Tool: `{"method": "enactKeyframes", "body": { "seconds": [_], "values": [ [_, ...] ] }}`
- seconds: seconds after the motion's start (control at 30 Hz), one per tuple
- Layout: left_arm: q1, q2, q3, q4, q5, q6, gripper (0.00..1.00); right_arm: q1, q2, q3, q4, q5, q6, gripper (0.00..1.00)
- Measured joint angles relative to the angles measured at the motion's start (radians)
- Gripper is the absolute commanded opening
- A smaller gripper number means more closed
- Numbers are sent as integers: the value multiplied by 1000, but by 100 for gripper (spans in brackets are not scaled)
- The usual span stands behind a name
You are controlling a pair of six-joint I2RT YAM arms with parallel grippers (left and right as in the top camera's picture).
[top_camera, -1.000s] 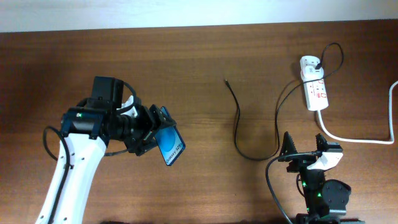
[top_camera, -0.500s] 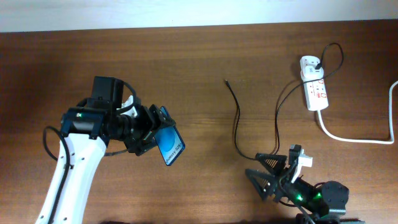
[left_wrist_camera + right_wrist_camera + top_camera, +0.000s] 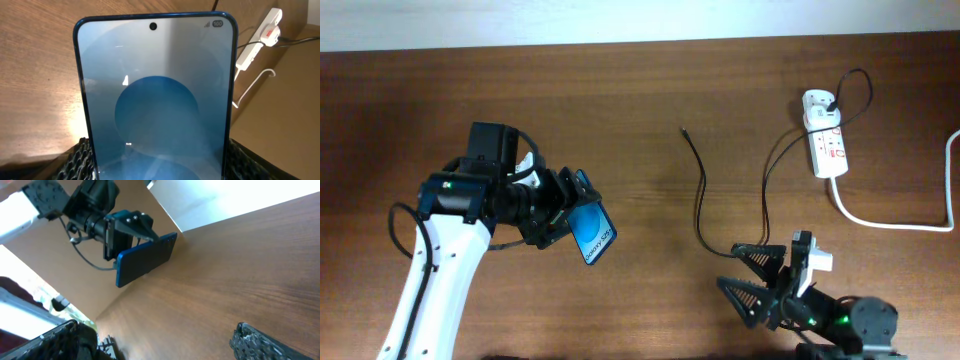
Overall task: Plug charger to phone and switch on socket
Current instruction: 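Move the right gripper toward the phone held by the left gripper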
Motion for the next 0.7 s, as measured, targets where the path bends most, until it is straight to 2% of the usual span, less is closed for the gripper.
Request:
{"method": "enactKeyframes", "body": {
  "seconds": [0.1,0.2,0.37,0.47,0.7],
  "values": [
    [0,0,0,1,-3,0,44,0,157,64,-1,15,-50,98],
    [0,0,0,9,-3,0,44,2,311,169,-104,69,-131,98],
    [0,-1,0,13,-3,0,43,3,575,449,-483,214,-380,98],
    [0,-1,1,18,-3,0,44,3,665,552,-604,270,-455,98],
    [0,-1,1,18,-3,0,44,106,710,568,-633,254,-491,98]
  ]
}}
